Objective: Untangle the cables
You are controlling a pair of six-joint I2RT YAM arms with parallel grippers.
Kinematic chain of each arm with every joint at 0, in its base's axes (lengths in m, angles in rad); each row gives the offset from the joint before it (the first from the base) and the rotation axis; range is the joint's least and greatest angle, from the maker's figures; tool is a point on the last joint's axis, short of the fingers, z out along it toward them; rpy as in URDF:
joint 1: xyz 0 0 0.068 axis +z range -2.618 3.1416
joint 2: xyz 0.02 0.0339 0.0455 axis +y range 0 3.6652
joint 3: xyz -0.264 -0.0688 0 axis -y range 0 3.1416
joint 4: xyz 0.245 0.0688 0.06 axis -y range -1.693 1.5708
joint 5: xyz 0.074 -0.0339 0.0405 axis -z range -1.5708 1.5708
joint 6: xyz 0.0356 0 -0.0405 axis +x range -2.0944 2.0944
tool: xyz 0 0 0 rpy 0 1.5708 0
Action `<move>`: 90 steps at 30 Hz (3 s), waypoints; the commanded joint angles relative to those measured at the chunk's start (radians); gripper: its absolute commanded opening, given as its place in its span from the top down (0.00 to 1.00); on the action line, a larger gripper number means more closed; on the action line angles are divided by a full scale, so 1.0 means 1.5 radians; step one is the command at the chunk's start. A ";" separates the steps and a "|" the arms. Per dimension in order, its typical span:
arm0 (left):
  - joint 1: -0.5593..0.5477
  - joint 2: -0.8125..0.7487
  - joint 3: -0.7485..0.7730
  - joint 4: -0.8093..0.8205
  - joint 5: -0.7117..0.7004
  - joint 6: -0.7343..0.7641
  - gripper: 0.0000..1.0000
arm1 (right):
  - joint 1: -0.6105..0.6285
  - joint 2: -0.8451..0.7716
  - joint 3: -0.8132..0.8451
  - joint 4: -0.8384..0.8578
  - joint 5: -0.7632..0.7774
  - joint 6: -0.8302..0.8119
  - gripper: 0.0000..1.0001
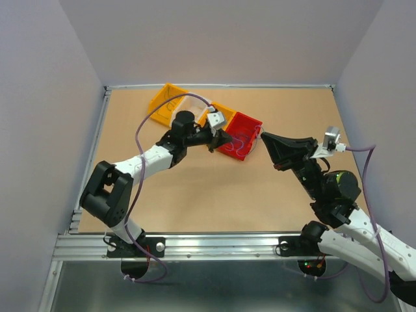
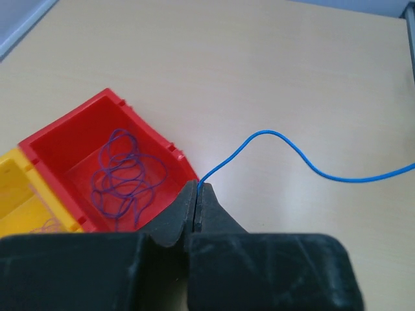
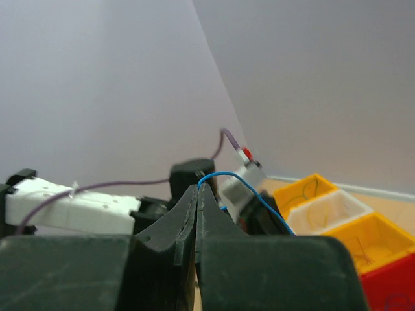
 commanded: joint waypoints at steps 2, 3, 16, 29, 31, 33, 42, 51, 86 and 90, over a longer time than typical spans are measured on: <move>0.083 -0.087 0.007 0.034 0.057 -0.073 1.00 | 0.003 -0.008 -0.100 0.004 0.062 0.034 0.99; 0.088 -0.092 0.006 0.035 0.089 -0.083 1.00 | 0.003 0.001 -0.109 0.007 0.064 0.036 0.99; 0.169 -0.156 -0.002 0.051 0.020 -0.191 1.00 | 0.003 0.240 -0.083 0.028 -0.004 0.017 0.64; 0.395 -0.098 0.110 0.001 -0.102 -0.221 1.00 | 0.003 0.265 -0.120 0.080 0.022 0.023 0.01; 0.425 -0.072 0.139 -0.003 -0.112 -0.220 1.00 | 0.003 0.234 -0.134 0.080 0.035 0.022 0.01; 0.450 -0.058 0.169 -0.006 -0.118 -0.219 1.00 | 0.003 0.203 -0.150 0.078 0.039 0.019 0.01; 0.470 -0.003 0.266 -0.008 -0.219 -0.143 1.00 | 0.002 0.118 -0.177 0.034 0.057 0.013 0.01; 0.470 0.112 0.430 -0.033 -0.233 -0.190 1.00 | 0.002 0.089 -0.187 0.012 0.068 0.014 0.01; 0.394 0.219 0.548 0.016 -0.454 -0.089 1.00 | 0.003 0.054 -0.203 -0.022 0.097 0.018 0.01; 0.387 0.205 0.565 0.016 -0.472 -0.064 1.00 | 0.002 0.049 -0.207 -0.022 0.094 0.020 0.01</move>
